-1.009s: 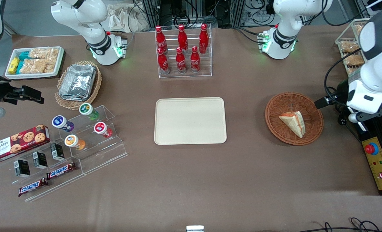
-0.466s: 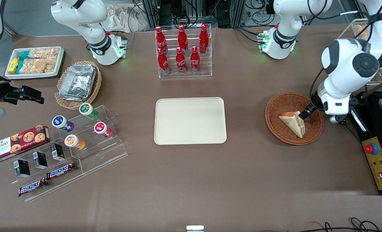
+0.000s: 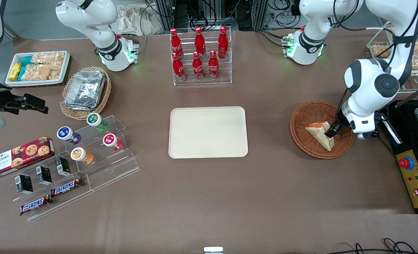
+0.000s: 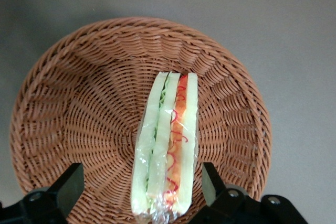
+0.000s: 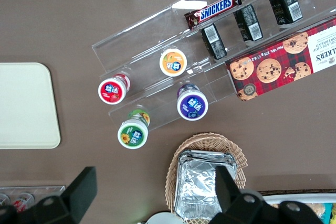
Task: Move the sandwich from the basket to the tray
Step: 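Close the left gripper on the wrapped sandwich's edge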
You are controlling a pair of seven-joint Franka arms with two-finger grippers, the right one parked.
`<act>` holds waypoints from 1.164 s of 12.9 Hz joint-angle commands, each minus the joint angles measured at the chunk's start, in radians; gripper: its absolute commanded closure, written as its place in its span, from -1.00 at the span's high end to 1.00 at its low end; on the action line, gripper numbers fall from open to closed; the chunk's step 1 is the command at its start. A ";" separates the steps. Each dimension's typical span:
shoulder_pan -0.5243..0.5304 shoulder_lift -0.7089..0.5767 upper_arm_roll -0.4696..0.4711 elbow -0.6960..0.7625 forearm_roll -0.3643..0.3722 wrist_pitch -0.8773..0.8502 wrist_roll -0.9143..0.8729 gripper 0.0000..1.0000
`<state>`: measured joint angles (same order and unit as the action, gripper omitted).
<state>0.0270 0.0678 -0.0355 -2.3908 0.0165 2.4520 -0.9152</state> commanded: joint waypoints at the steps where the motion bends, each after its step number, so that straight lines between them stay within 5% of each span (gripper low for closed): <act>1: -0.001 0.000 -0.006 -0.005 -0.001 0.025 -0.045 1.00; 13: -0.019 0.084 -0.014 -0.027 -0.006 0.140 -0.096 0.97; 14: -0.019 0.089 -0.014 -0.030 -0.006 0.151 -0.096 0.53; 15: -0.019 0.092 -0.014 -0.027 -0.007 0.151 -0.102 -0.31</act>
<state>0.0136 0.1568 -0.0471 -2.3975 0.0100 2.5529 -0.9787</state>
